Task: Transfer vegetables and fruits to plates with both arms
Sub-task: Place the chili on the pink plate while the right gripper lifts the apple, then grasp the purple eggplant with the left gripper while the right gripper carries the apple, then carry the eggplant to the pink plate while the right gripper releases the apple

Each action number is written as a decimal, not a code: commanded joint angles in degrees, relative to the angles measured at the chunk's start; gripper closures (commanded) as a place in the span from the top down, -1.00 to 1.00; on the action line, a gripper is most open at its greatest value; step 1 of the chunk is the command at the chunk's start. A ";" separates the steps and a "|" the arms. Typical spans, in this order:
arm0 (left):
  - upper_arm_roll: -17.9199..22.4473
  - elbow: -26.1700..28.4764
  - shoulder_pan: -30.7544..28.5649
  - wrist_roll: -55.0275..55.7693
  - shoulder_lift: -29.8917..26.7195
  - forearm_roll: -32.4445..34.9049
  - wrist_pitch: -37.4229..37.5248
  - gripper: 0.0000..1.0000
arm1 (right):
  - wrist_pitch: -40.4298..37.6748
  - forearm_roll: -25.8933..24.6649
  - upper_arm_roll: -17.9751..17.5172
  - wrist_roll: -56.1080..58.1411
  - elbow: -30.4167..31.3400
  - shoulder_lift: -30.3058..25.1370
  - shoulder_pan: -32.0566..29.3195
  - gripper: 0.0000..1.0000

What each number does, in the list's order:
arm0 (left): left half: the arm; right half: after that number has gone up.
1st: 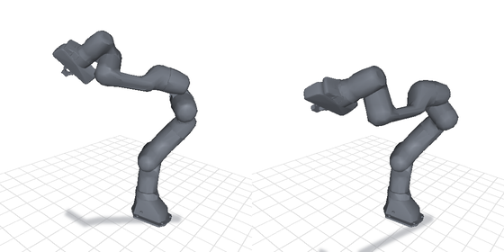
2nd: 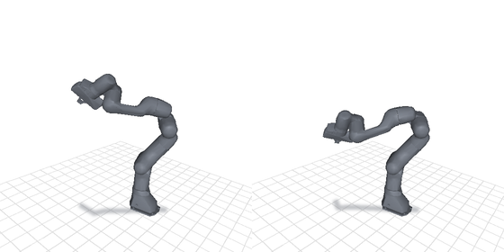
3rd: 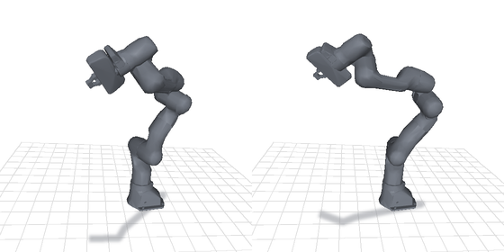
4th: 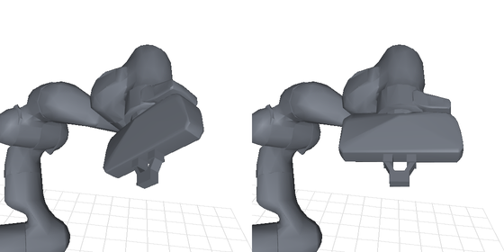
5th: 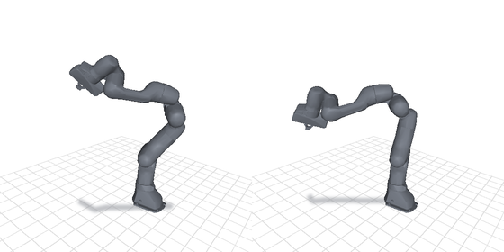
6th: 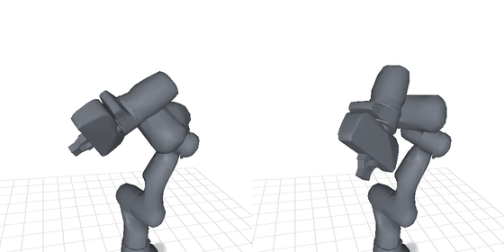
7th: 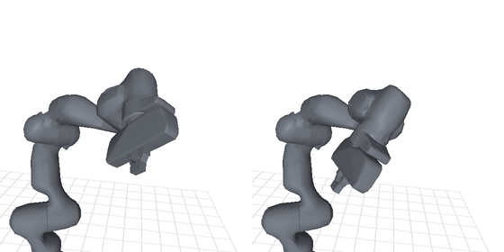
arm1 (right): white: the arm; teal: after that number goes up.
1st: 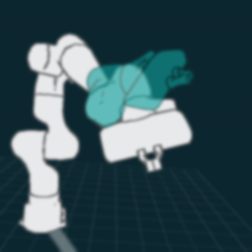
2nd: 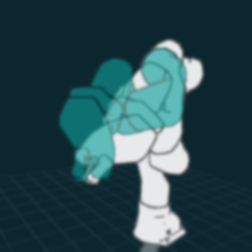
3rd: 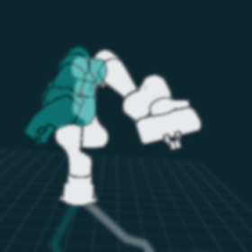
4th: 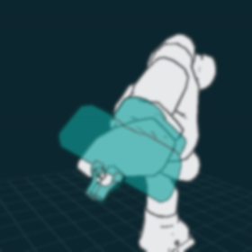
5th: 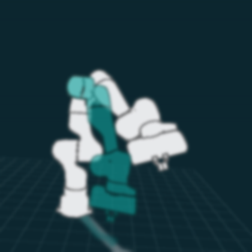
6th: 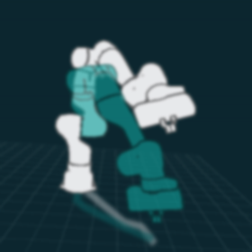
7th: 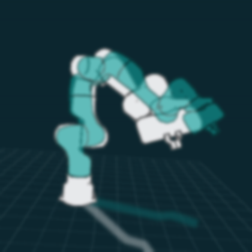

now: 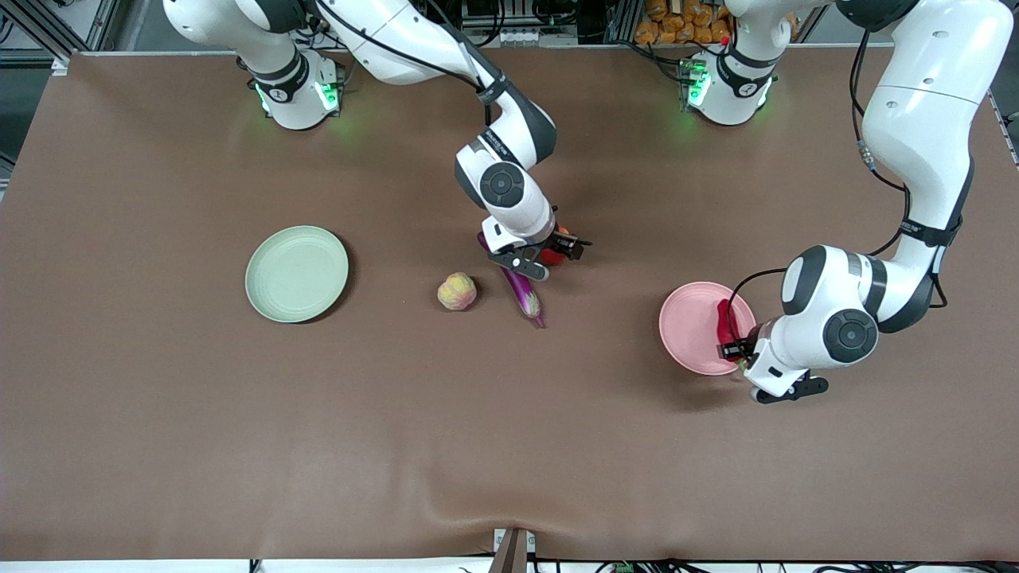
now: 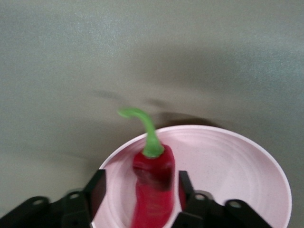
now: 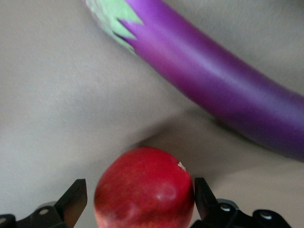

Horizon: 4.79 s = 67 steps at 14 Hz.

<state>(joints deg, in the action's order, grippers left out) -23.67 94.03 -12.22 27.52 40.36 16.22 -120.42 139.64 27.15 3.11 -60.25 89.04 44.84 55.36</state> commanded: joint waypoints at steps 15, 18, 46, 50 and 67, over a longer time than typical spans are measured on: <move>-9.38 -2.26 11.94 38.02 -1.78 -4.17 4.15 1.00 | -23.34 -1.05 6.83 17.67 3.59 -19.42 -13.06 0.10; -9.12 -3.06 18.09 47.51 -0.19 -4.45 -0.06 1.00 | -30.11 -7.51 8.84 28.41 6.05 -22.52 -18.53 0.06; -2.26 -7.72 23.50 33.87 -3.08 -1.46 9.49 -1.00 | -31.00 -12.39 10.87 86.45 23.73 -17.24 -46.75 1.00; -2.17 -7.72 14.53 16.37 -3.18 -1.11 10.91 -1.00 | -39.26 -12.30 10.78 86.01 12.42 -17.77 -45.88 1.00; -1.91 -4.38 6.16 8.43 1.83 3.90 4.32 -0.78 | -20.13 7.30 10.25 52.96 6.24 -9.60 -14.42 1.00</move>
<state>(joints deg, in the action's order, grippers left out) -25.15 89.06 -5.79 36.15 42.45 18.91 -115.66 117.92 33.52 12.57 -4.56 95.48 34.45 38.42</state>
